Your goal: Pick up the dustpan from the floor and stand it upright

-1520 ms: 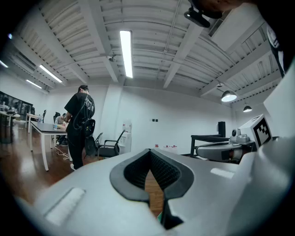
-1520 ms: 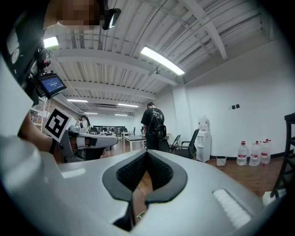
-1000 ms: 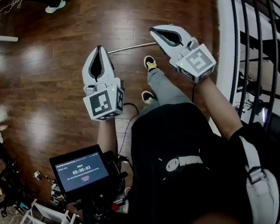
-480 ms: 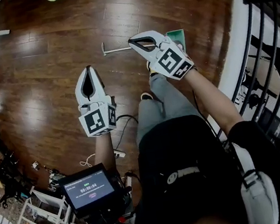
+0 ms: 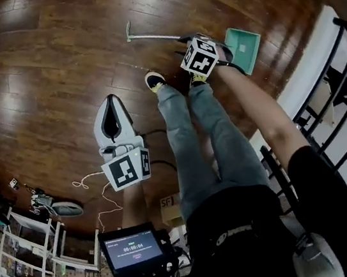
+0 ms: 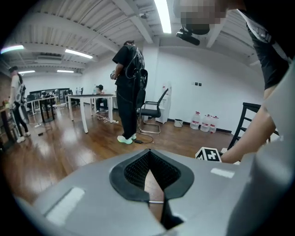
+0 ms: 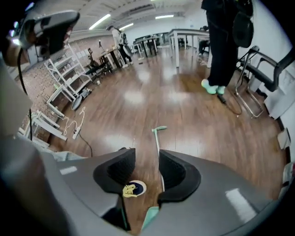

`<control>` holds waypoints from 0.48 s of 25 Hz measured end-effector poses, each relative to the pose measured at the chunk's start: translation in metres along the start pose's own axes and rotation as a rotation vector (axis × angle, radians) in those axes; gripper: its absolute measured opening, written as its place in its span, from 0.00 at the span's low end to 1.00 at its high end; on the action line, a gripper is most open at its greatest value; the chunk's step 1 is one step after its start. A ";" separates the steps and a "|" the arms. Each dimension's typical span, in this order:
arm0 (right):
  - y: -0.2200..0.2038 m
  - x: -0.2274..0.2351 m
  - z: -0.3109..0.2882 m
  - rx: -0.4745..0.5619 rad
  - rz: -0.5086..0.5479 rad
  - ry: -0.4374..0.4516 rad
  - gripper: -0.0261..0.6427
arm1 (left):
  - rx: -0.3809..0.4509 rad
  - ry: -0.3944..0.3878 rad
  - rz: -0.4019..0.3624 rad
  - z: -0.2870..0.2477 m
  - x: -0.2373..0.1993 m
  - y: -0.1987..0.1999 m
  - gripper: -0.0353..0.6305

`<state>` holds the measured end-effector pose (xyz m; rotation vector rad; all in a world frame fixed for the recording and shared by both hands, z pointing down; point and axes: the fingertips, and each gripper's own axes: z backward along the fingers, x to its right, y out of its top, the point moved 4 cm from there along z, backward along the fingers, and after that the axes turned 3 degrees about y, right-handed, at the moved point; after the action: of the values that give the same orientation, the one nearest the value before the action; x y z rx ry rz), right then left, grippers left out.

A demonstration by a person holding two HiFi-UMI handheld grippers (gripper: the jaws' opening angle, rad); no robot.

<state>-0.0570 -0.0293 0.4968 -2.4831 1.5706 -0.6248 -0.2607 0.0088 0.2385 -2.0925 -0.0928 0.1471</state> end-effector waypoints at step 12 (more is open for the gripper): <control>-0.066 0.053 -0.238 -0.257 0.070 0.050 0.29 | -0.150 0.040 0.095 -0.075 -0.067 -0.202 0.08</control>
<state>-0.0810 -0.0221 0.7483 -2.5928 1.8546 -0.5072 -0.3172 0.0377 0.4545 -2.2498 0.0207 0.1598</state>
